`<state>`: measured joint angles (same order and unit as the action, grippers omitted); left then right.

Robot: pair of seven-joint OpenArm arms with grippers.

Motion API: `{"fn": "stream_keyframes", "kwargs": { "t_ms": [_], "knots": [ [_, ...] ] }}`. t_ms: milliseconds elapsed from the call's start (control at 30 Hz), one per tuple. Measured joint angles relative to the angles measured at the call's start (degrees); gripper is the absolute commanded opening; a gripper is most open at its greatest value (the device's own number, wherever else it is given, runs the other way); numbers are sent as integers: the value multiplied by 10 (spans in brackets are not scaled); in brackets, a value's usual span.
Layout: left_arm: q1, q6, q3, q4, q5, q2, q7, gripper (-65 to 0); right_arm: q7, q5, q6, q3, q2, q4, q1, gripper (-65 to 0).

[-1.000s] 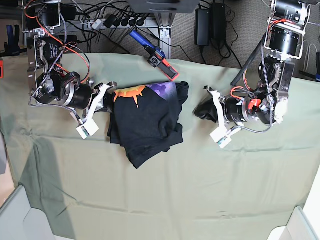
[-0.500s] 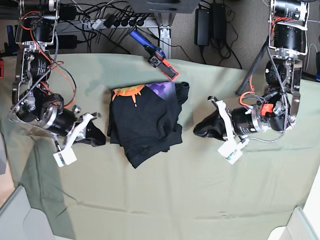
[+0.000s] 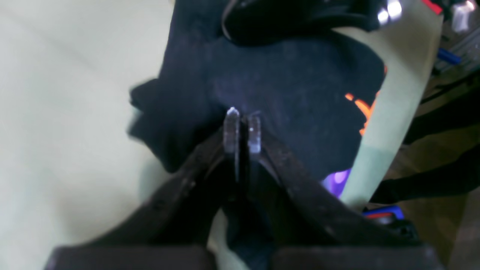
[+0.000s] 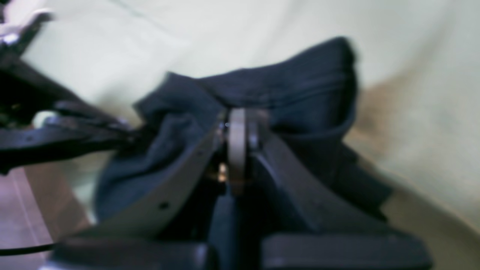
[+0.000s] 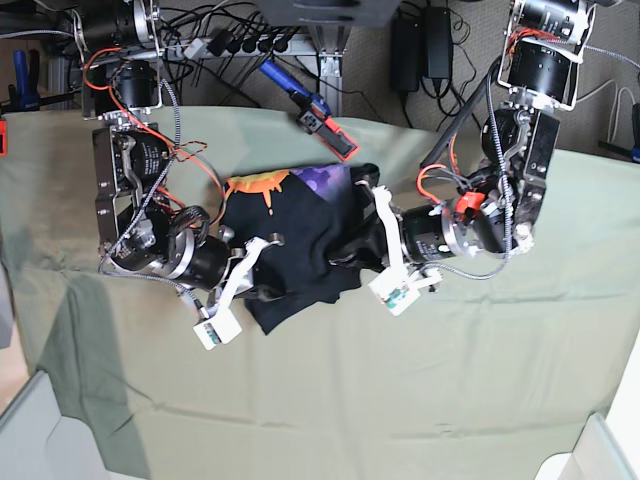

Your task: Fold the T-shirt properly

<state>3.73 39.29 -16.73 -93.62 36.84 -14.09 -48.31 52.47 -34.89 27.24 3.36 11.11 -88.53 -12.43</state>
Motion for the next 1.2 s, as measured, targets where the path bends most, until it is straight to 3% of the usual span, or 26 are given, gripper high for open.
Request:
{"fn": "stream_keyframes", "kwargs": {
  "t_ms": [133, 300, 667, 767, 1200],
  "knots": [
    [-1, 0, -1, 61, -5, 0, 3, -626, -7, 5, 0, 0, 0, 49, -2, -650],
    [-2, 0, -1, 110, -66, 0, 58, -626, -35, 24, 0, 0, 2, 100, -5, -650],
    [10, 0, 4, 118, -53, 0, 37, -626, -49, 24, 4, 0, 6, 111, -5, -650],
    [8, 0, 8, 90, -21, -11, 0, -626, -41, 25, 4, 0, 7, 90, -4, -650],
    [-24, 0, 11, -87, 12, -80, -33, -626, -9, 27, 4, -9, 24, -46, 10, -650]
  ]
}}
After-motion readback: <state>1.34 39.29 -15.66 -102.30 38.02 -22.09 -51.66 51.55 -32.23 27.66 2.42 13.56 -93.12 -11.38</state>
